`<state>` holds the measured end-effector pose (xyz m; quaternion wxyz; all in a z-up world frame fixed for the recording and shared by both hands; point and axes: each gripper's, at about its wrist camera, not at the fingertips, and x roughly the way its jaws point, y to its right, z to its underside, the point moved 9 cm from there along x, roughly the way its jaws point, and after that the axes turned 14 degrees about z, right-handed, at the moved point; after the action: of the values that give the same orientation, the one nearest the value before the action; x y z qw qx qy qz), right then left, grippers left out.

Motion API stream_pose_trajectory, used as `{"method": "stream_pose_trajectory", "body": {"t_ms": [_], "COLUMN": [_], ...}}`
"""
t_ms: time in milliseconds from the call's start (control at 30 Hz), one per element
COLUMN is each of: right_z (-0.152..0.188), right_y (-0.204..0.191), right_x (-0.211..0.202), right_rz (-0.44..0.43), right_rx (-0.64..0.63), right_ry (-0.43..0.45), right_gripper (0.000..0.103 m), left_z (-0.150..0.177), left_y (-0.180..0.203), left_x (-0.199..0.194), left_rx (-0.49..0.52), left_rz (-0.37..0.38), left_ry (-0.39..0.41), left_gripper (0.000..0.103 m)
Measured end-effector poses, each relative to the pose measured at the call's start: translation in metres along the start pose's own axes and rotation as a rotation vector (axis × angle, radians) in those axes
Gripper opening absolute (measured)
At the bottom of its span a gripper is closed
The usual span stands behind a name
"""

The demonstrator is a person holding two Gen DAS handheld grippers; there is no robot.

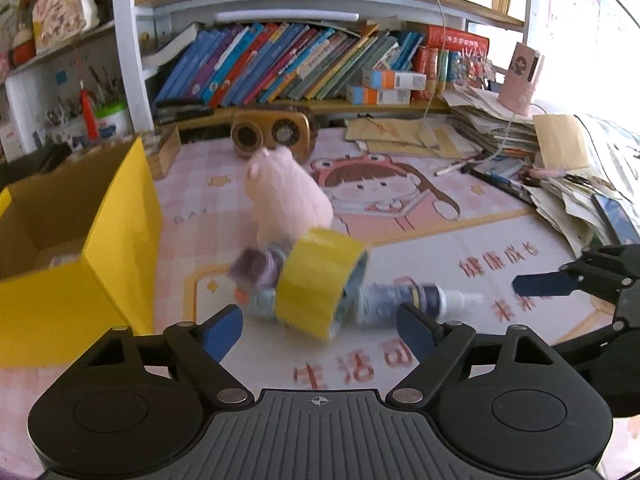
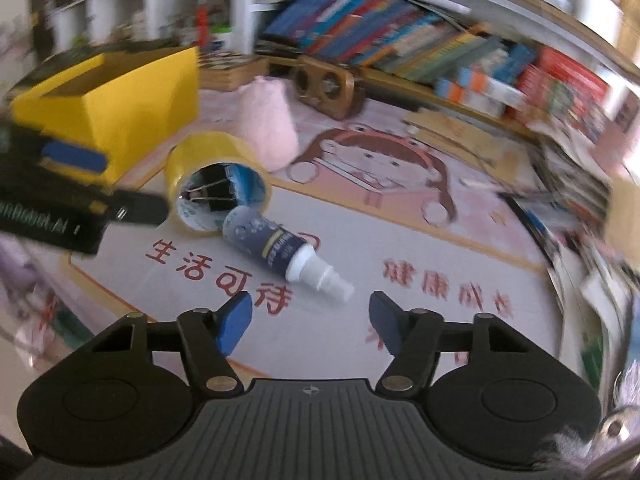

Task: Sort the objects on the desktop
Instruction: 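Reach the right tool to the navy spray bottle while the left tool reaches the yellow tape roll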

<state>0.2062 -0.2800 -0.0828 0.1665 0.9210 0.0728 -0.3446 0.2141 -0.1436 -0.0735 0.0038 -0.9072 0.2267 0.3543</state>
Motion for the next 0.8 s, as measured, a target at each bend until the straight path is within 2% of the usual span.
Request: {"method": "stream_pose_trajectory", "body": {"t_ms": [200, 333, 467, 567, 633, 667, 733, 800], "right_z": [-0.022, -0.037, -0.044, -0.043, -0.039, -0.036, -0.032, -0.028], "right_y": [-0.004, -0.01, -0.02, -0.03, -0.034, -0.035, -0.033, -0.028], "right_x": [0.026, 0.046, 0.063, 0.072, 0.076, 0.078, 0.077, 0.075], "right_rz": [-0.086, -0.153, -0.248, -0.324, -0.354, -0.355, -0.335, -0.323], "right_rx": [-0.173, -0.241, -0.296, -0.306, -0.304, -0.307, -0.32, -0.316], "right_ry": [0.092, 0.106, 0.095, 0.045, 0.017, 0.003, 0.011, 0.003], "right_gripper": [0.055, 0.054, 0.051, 0.049, 0.042, 0.041, 0.035, 0.031], "left_z": [-0.017, -0.02, -0.017, -0.015, -0.015, -0.016, -0.016, -0.018], "left_y": [-0.009, -0.012, -0.012, -0.012, -0.011, -0.01, -0.008, -0.006], "left_x": [0.016, 0.022, 0.031, 0.039, 0.045, 0.047, 0.051, 0.053], "left_rx": [-0.006, -0.007, -0.014, -0.018, -0.018, -0.018, -0.002, 0.024], "left_rz": [-0.018, -0.013, 0.008, 0.02, 0.03, 0.038, 0.038, 0.033], "left_ry": [0.006, -0.012, -0.047, -0.069, -0.083, -0.088, -0.099, -0.107], "left_gripper": [0.083, 0.08, 0.071, 0.065, 0.06, 0.055, 0.054, 0.047]}}
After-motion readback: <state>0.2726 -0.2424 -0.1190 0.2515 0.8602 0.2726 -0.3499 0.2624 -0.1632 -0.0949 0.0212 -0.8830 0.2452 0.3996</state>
